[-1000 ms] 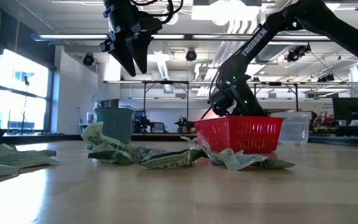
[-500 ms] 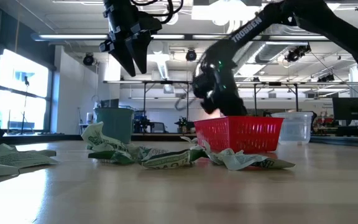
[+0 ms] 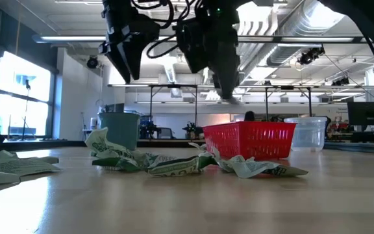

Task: Pick and place items into bin
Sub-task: Put the stevia packet into the orange bin

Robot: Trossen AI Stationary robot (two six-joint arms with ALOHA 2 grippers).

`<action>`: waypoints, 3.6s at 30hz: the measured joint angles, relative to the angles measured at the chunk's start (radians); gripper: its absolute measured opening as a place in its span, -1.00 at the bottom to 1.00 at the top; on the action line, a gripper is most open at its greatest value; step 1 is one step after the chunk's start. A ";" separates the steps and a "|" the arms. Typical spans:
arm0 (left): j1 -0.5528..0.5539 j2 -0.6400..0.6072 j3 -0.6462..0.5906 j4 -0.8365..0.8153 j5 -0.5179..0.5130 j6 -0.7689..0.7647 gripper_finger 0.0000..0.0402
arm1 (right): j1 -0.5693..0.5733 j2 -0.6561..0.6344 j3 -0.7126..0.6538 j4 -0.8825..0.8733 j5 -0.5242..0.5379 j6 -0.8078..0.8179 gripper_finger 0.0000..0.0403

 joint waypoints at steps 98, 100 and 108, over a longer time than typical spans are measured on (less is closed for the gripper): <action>-0.059 0.306 -0.043 0.928 0.291 -0.144 -0.43 | 0.404 -0.781 -0.444 -0.108 0.901 0.963 0.13; -0.075 0.331 0.011 0.846 0.260 -0.139 -0.29 | 0.404 -0.780 -0.444 -0.108 0.909 0.961 0.13; -0.108 0.259 0.114 0.287 0.183 -0.080 0.31 | 0.404 -0.780 -0.444 -0.108 0.922 0.936 0.12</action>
